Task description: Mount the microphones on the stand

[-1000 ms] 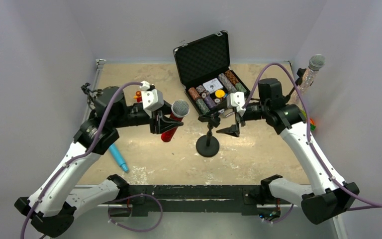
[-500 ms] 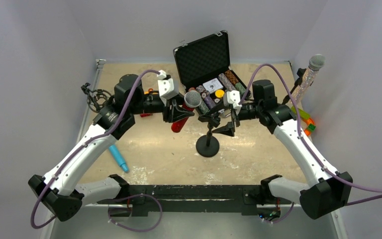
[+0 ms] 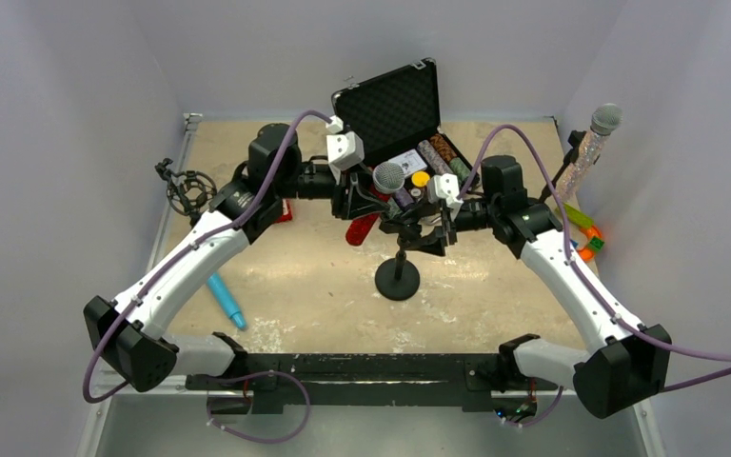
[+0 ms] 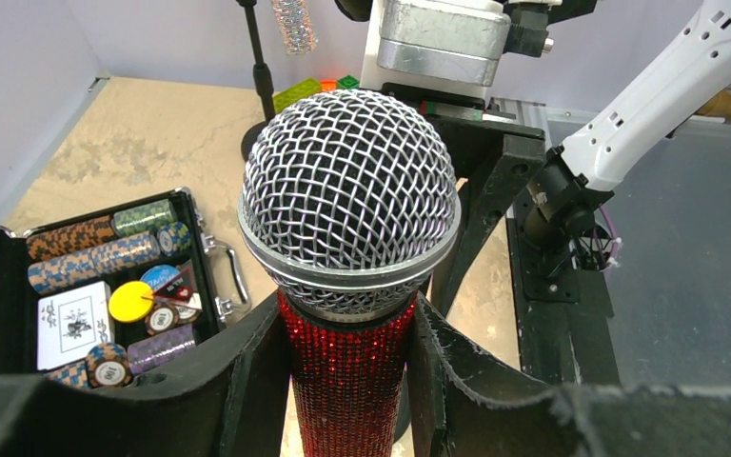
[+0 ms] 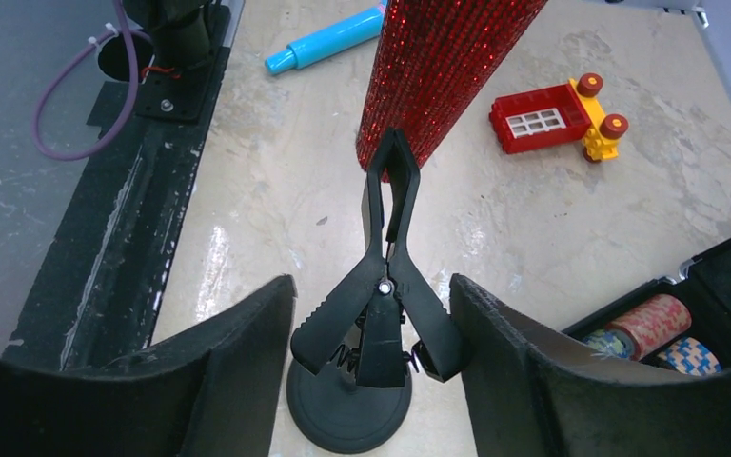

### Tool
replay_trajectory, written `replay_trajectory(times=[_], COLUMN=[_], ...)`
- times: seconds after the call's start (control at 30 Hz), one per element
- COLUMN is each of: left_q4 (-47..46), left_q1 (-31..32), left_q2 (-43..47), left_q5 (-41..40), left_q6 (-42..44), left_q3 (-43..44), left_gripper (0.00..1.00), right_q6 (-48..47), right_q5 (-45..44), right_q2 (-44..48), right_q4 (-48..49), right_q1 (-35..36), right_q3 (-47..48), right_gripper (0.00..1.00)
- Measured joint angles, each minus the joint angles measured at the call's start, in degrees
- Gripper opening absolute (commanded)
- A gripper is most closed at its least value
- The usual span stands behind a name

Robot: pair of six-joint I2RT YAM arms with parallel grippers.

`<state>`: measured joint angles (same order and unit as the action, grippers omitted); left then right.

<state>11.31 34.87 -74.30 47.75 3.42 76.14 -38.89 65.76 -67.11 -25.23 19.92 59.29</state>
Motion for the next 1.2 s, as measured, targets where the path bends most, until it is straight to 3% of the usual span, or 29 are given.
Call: replay_trajectory(times=[0.1,0.2,0.33,0.83,1.2], left_q4=[-1.1,-2.5,-3.7,-12.8,-28.6], left_q1=[0.0,0.0,0.0,0.5,1.2], left_q2=[-0.8,-1.4,-1.8,-2.8,-3.3], left_q5=[0.6,1.2,1.7,5.3,4.5], left_q6=[-1.1,-1.9,-2.5,-9.0,-14.9], left_q3=[0.0,0.0,0.0,-5.4,-12.4], left_gripper=[0.00,0.00,0.00,0.00,0.00], right_q6=[0.4,0.8,1.8,7.9,11.9], right_q5=[0.3,0.7,1.6,5.5,6.3], right_q2=[0.0,0.0,0.0,0.9,0.7], right_q4=[0.6,1.1,2.1,9.1,11.7], right_q1=[0.0,-0.1,-0.3,-2.4,-2.8], right_q3=[-0.1,-0.4,-0.9,-4.8,-5.4], right_gripper=[0.39,0.26,0.17,0.08,0.06])
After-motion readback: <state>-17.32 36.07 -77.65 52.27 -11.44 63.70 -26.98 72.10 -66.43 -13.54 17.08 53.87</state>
